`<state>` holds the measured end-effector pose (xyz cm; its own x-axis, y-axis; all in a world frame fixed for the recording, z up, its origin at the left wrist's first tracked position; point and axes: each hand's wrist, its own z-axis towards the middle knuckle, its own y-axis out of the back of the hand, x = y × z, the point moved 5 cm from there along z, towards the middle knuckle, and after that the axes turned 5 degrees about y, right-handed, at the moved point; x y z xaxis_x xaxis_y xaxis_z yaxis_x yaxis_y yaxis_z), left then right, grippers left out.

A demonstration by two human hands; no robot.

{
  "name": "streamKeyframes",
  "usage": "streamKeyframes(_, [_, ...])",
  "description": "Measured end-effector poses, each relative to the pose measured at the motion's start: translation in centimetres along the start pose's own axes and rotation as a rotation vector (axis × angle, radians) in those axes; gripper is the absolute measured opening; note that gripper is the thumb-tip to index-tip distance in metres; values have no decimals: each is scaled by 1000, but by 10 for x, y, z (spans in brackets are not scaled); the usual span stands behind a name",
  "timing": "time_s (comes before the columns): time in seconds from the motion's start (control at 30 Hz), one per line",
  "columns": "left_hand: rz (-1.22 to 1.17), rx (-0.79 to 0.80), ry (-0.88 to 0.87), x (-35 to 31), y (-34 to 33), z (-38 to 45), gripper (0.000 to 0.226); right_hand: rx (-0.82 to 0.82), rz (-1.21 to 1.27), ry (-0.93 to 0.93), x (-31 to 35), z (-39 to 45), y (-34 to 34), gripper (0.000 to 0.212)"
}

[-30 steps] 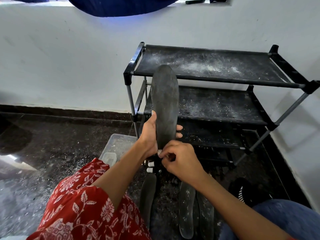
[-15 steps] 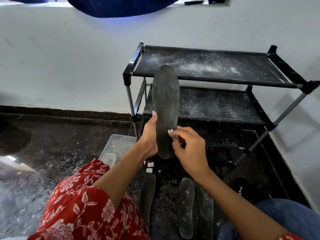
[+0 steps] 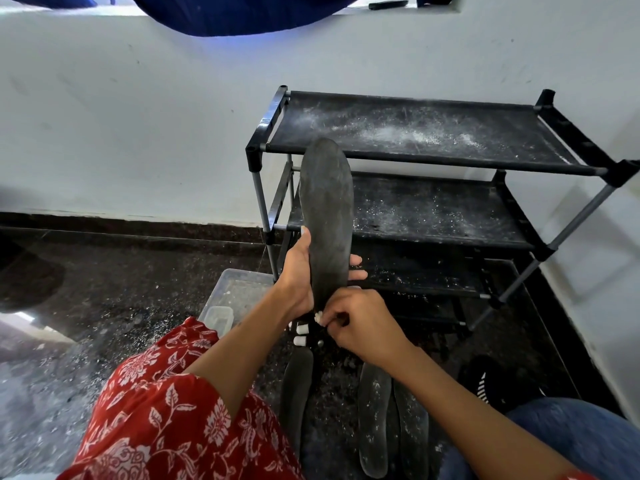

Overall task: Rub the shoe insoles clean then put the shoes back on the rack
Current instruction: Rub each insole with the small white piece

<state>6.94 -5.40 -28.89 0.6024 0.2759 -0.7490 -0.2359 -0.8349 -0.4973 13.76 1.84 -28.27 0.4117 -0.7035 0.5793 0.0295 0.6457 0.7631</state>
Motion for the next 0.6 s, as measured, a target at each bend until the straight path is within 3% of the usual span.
streamKeyframes(0.17, [20,-10,24,4,2,4,80,194,-296,-4,-5,-2,-10,21])
streamKeyframes(0.27, [27,-14,18,3,3,6,79,194,-366,-52,-9,-1,-5,19])
streamKeyframes(0.37, [25,-20,8,3,4,8,79,-49,-373,-82,-8,0,17,6])
streamKeyframes(0.47, [24,5,-6,6,2,10,79,-416,-274,-104,-9,0,41,13])
streamKeyframes(0.6, [100,9,25,14,0,12,75,-616,-35,-86,-12,1,54,14])
